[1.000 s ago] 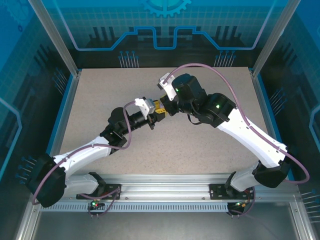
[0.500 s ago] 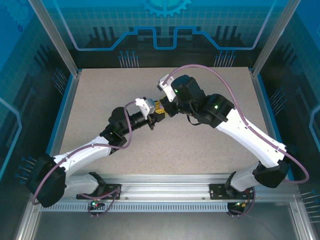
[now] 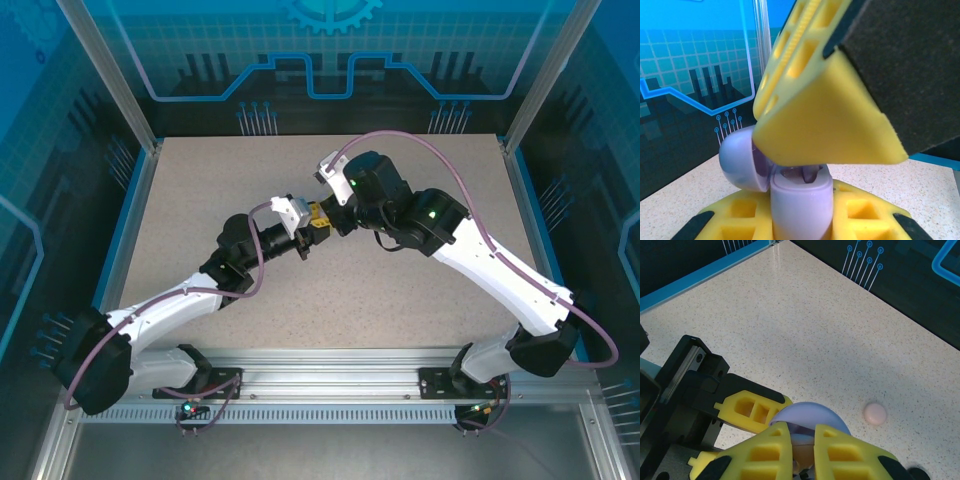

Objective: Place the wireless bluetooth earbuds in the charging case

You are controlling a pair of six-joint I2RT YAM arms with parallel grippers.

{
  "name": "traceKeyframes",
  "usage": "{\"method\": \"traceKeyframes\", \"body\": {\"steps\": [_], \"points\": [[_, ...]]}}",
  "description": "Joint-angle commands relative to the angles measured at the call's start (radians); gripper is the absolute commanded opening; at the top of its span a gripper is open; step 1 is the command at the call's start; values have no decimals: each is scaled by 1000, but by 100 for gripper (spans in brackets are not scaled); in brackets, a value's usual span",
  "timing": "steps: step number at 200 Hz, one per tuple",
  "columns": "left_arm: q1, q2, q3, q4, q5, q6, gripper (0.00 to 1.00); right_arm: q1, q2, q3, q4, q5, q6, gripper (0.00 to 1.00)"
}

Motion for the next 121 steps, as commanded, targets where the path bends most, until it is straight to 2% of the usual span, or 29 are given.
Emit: {"method": "traceKeyframes", "body": {"steps": [1,30,44,96,121], "points": [[1,-13,40,64,15,-13,0,6,26,-3,-19,-52,-1,14],[2,-12,39,64,15,-16,0,6,44,28,-26,-42,2,26],[1,-11,37,66,15,-21,0,6,48,57,-30,-38,12,36],[1,-11,30,72,15,-31,0,-10,39,187,-39,-53,61,57],[2,-9,26,74,13,-35,0,-70,-1,204,-33,-109,138,65]]}}
